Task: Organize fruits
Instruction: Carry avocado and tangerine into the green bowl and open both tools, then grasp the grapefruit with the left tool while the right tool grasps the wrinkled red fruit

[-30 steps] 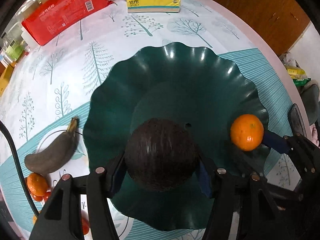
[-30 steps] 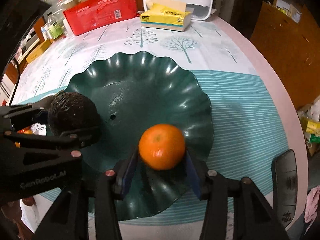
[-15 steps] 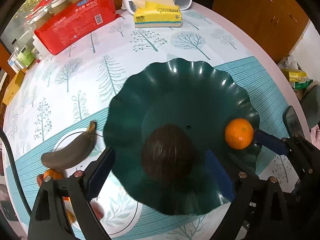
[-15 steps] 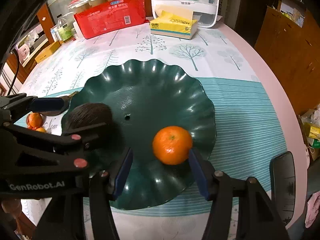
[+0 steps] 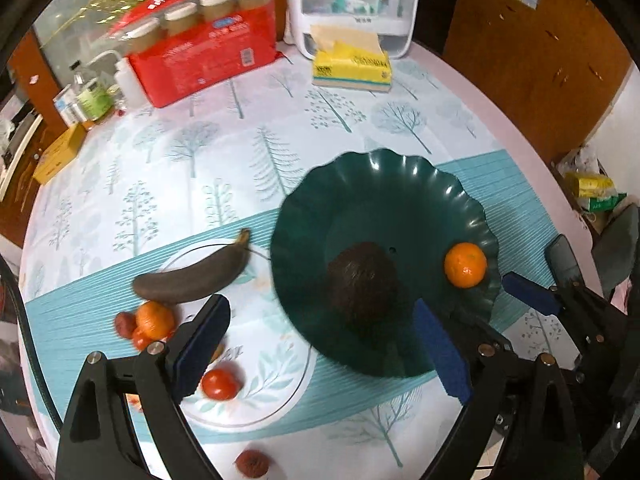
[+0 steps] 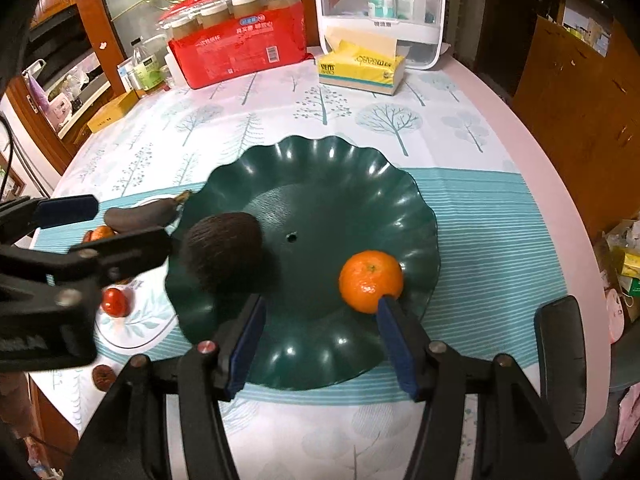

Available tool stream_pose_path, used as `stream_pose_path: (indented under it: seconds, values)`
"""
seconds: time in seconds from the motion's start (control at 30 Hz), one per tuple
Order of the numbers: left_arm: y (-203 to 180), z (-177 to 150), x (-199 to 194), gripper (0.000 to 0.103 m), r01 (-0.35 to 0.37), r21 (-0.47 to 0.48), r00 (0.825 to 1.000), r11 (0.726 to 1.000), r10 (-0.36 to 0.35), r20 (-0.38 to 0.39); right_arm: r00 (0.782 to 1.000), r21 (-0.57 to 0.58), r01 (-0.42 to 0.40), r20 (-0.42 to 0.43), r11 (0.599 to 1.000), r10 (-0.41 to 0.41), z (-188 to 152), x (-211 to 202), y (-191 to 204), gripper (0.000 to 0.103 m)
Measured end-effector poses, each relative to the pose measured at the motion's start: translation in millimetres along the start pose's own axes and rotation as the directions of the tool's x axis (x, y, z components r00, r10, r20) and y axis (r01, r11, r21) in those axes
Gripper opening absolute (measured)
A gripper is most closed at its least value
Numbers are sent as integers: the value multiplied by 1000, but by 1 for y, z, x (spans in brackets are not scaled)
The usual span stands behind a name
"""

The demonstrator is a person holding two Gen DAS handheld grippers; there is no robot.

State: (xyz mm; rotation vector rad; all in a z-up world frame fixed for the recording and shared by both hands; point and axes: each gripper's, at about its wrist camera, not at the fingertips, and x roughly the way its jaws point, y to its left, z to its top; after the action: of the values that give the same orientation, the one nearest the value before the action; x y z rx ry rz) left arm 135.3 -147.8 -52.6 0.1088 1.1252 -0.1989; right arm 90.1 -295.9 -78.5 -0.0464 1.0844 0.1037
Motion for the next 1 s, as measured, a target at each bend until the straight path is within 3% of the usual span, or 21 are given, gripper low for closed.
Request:
stream_pose_path:
  seconds: [0.2,0.47,0.7,1.0]
  values:
    - [18,-9,-42,92,-42,-13,998,999,43,47,1000,14,-6,18,1000,6,3,-22,9,58]
    - [45,-23,-89,92,-41,-34,993,999,45,106,997,36,5,74,999,-7,11,-63,23,58]
    - [70,-38,-110,92,-32,-16,993,999,33,111,992,84,9,125,996,-20,17,-97,42,59]
    - [125,-63,-123,92,-59,-52,990,997,65,125,993,65,2,114,998,-10,10,-104,93,59]
